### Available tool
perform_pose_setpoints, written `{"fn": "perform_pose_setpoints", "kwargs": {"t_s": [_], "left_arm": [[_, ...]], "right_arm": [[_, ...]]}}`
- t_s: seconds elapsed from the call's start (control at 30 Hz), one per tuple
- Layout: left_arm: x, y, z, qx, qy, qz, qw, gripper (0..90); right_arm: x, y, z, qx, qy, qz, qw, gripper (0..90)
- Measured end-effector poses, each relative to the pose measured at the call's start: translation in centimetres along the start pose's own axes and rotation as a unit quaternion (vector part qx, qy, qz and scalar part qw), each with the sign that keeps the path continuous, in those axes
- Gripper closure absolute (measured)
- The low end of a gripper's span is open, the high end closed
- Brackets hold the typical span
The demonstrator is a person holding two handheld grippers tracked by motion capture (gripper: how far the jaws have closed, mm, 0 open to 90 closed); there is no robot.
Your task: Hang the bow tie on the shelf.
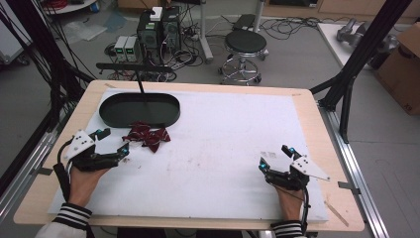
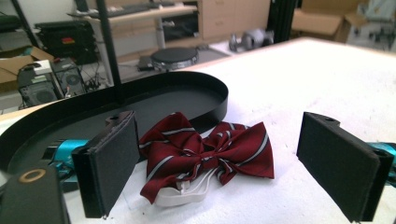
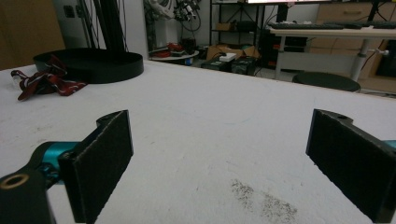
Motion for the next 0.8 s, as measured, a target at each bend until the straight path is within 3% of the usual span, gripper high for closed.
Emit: {"fn": "perform_pose_setpoints", "kwargs": {"t_s": [0.07,0.33,0.4,0.53,0.63,0.77,0.8], "left_arm": [[0.6,0.1,0.6,-0.012,-0.024,0.01,0.9996,13.7],[2.0,-0.2,1.9,-0.018,-0.059,0.024,0.9978,15.9],[2.6,-0.2,2.6,-0.024,-0.081,0.031,0.996,16.5],[2.9,-0.5,3.8,-0.044,-0.127,0.055,0.9894,18.3],[2.9,-0.9,4.5,-0.047,-0.152,0.051,0.9859,19.0],[2.7,-1.1,5.0,-0.049,-0.164,0.053,0.9838,19.1],[2.6,-1.2,5.4,-0.053,-0.175,0.056,0.9816,19.3]], "right_arm": [[0.0,0.0,0.0,-0.001,-0.001,0.002,1.0,6.3],[0.0,0.0,0.0,0.0,-0.001,0.006,1.0,6.3],[0.0,0.0,0.0,0.0,-0.001,0.006,1.0,6.3],[0.0,0.0,0.0,0.001,-0.001,0.008,1.0,6.2],[0.0,0.0,-0.1,0.001,0.0,0.009,1.0,6.2],[0.0,0.1,-0.1,0.002,0.001,0.014,0.9999,6.3],[0.0,0.1,-0.1,0.002,0.001,0.014,0.9999,6.3]]}}
Point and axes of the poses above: each handheld gripper's, and its own axes: z roughly forward along the jaws, x roughly out of its top, y roughly to its right, the point moved 8 cm from there along z, roughly forward along the jaws, and after that the axes turned 2 degrees about y, right-handed, at the moved point
